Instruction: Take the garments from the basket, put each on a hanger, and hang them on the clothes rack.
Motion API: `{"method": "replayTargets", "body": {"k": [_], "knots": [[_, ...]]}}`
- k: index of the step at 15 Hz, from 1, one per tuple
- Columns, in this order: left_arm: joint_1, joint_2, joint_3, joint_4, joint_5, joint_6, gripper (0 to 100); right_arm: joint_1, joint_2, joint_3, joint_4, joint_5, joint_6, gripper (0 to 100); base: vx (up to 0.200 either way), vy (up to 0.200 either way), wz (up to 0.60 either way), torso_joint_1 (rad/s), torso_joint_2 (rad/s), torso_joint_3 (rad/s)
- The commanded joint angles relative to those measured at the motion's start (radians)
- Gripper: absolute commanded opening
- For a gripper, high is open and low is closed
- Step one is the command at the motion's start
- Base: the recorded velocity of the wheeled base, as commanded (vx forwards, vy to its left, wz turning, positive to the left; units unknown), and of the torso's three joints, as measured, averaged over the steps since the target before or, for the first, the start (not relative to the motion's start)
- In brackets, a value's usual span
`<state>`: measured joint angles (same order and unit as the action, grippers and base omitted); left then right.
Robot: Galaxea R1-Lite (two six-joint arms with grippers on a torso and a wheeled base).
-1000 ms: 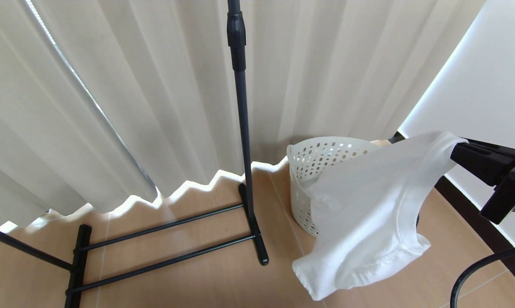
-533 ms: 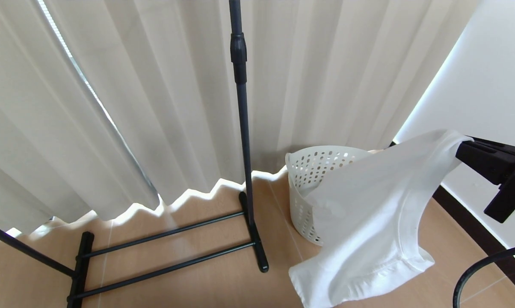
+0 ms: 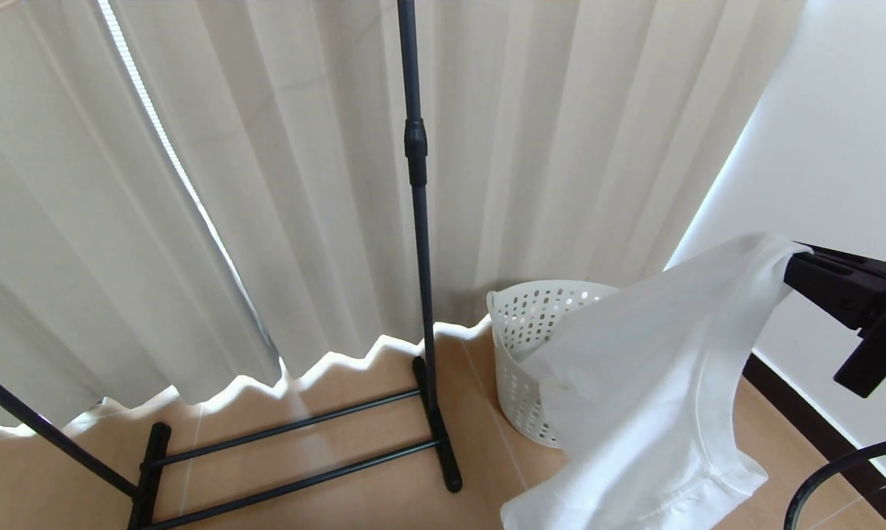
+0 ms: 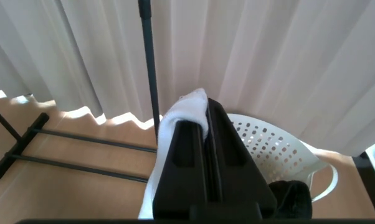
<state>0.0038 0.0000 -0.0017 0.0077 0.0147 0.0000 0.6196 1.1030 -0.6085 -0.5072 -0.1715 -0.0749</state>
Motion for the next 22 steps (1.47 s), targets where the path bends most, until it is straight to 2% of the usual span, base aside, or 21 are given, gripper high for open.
{"method": "replayTargets", "body": {"k": [1,10,22], "knots": [[0.001,0.000,0.000,-0.002,0.001,0.000,100,0.000,0.005,0.003,-0.001,0.000,0.000,0,0.000,0.000,0.00,0.012,-0.44,-0.173],[0.001,0.000,0.000,-0.002,0.001,-0.002,100,0.000,0.008,0.004,0.001,0.001,0.000,0,0.000,0.000,0.00,0.077,-0.46,-0.181],[0.001,0.000,0.000,0.000,0.001,0.002,100,-0.018,0.006,0.006,0.001,0.001,-0.002,0,0.000,0.000,0.00,0.172,-0.50,-0.310]]}}
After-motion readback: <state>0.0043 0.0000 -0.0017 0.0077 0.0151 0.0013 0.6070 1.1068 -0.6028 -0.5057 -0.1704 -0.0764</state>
